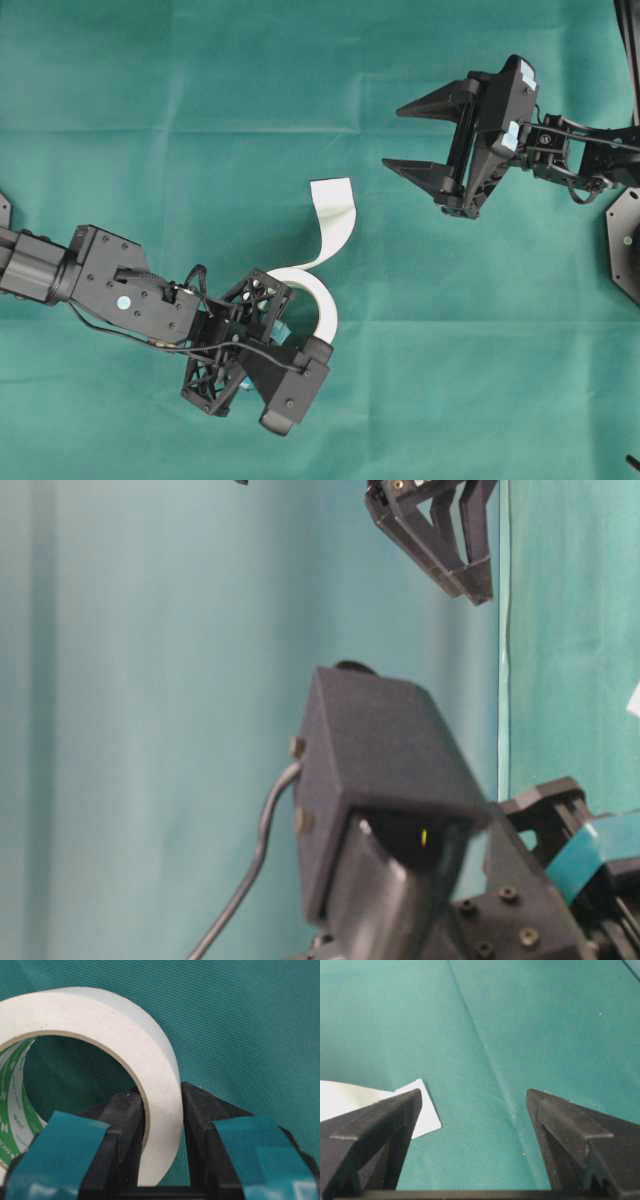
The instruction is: Peel off the duct tape with your right arm.
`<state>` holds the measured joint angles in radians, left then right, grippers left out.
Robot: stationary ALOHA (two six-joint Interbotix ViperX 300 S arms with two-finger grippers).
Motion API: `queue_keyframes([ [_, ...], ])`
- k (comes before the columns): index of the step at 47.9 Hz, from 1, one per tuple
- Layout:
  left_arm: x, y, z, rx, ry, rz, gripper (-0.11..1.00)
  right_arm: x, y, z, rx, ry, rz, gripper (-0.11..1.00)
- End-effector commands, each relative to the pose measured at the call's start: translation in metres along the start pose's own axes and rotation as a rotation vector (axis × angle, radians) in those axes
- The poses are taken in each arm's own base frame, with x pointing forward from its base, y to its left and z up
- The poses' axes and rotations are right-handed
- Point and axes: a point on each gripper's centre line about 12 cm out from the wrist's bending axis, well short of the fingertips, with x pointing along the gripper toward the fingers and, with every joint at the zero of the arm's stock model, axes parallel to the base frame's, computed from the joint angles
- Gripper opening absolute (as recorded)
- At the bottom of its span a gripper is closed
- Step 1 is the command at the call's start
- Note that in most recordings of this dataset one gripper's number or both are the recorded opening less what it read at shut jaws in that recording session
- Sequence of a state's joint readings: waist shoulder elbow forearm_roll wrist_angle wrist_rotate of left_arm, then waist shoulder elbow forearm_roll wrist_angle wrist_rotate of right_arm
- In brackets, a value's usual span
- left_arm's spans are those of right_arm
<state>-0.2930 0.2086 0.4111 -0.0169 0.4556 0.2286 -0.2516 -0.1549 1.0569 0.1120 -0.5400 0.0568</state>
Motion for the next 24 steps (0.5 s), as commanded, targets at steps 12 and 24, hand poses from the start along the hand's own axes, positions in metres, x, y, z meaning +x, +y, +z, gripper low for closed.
queue_keyframes([
  [12, -0.0085, 0.0074, 0.0066, -0.085, -0.031, 0.012, 0.20, -0.0015, 0.0021, 0.0075, 0.000, -0.028, 0.007, 0.47],
  [24, -0.0143, 0.0078, 0.0094, -0.093, -0.046, 0.014, 0.20, -0.0016, 0.0044, 0.0072, -0.002, -0.027, 0.015, 0.47],
])
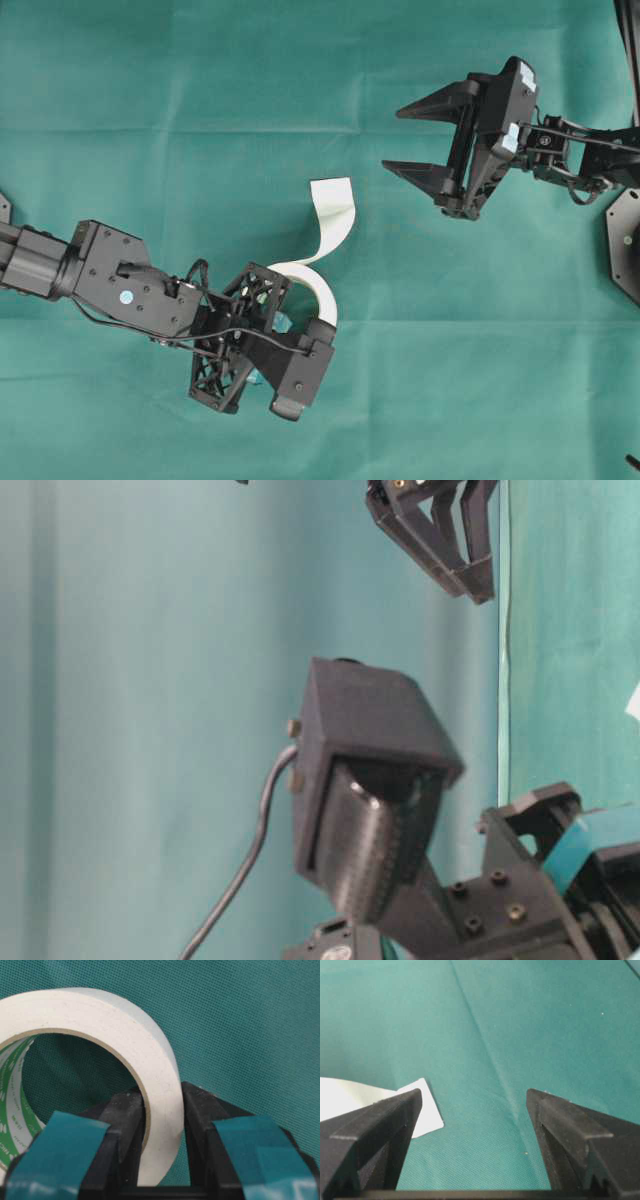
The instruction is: Peel off the duct tape with your right arm.
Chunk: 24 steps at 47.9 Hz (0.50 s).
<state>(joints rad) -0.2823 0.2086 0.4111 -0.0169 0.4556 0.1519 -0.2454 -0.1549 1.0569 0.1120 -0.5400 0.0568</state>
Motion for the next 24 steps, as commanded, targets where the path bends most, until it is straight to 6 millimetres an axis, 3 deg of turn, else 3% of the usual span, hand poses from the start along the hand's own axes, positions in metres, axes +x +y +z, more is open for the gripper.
queue_keyframes([
  [1, -0.015, 0.003, 0.011, -0.005, -0.048, 0.008, 0.20, -0.001, 0.003, 0.008, 0.000, -0.030, 0.009, 0.47],
  [5, -0.018, 0.002, 0.013, -0.001, -0.056, 0.008, 0.22, -0.002, 0.003, 0.007, 0.001, -0.028, 0.010, 0.47],
  [13, -0.026, 0.000, 0.019, 0.006, -0.082, 0.008, 0.65, -0.002, 0.004, 0.008, 0.001, -0.029, 0.012, 0.47],
  [19, -0.033, -0.001, 0.021, 0.007, -0.098, 0.009, 0.55, -0.002, 0.003, 0.007, 0.000, -0.028, 0.012, 0.47],
  [24, -0.039, 0.000, 0.022, 0.007, -0.107, 0.011, 0.54, -0.002, 0.003, 0.007, -0.001, -0.025, 0.011, 0.47],
])
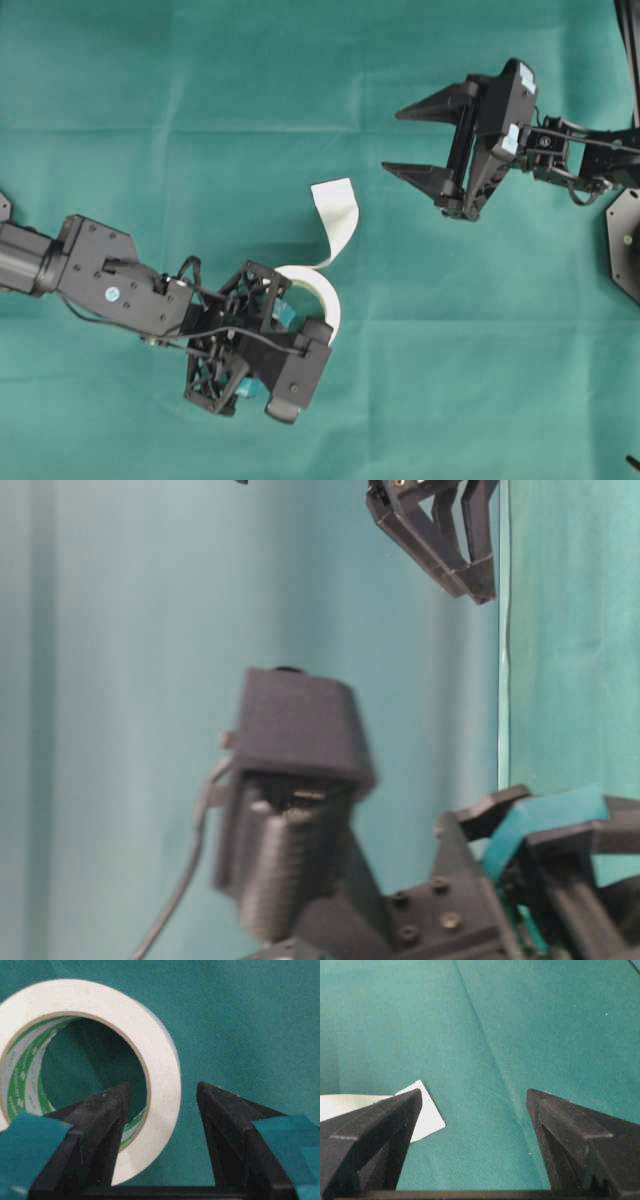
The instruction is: Peel off the duct tape with your right arm.
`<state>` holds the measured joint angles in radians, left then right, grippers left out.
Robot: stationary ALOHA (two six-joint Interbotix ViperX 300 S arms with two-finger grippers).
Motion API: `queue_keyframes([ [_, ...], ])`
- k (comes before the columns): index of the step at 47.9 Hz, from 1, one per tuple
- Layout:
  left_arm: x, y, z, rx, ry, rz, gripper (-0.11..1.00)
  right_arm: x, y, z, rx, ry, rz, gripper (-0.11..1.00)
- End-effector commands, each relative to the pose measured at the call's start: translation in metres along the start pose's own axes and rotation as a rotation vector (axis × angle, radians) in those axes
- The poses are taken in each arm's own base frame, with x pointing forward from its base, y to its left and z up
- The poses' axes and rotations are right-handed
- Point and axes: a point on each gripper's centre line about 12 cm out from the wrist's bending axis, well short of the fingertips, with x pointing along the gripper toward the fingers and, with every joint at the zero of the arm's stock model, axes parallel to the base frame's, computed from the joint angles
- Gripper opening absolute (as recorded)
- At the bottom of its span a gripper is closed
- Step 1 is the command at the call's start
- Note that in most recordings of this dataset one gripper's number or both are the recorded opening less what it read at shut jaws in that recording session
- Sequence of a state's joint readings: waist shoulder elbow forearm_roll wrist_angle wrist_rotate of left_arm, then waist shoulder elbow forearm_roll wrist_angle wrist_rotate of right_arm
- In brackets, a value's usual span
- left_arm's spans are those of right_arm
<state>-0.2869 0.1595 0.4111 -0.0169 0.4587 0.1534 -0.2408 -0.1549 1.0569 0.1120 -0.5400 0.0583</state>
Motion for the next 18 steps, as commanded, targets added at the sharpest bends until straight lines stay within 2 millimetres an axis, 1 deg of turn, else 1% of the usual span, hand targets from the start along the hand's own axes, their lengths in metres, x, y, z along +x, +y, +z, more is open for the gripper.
queue_keyframes([
  [1, -0.022, 0.001, 0.015, 0.002, -0.066, 0.007, 0.54, -0.002, 0.002, 0.007, 0.000, -0.024, 0.009, 0.47],
  [6, -0.032, 0.001, 0.017, 0.002, -0.081, 0.009, 0.54, -0.002, 0.002, 0.007, 0.000, -0.024, 0.009, 0.47],
  [18, -0.061, 0.002, 0.025, 0.004, -0.126, 0.016, 0.54, -0.002, 0.003, 0.007, -0.002, -0.027, 0.009, 0.47],
])
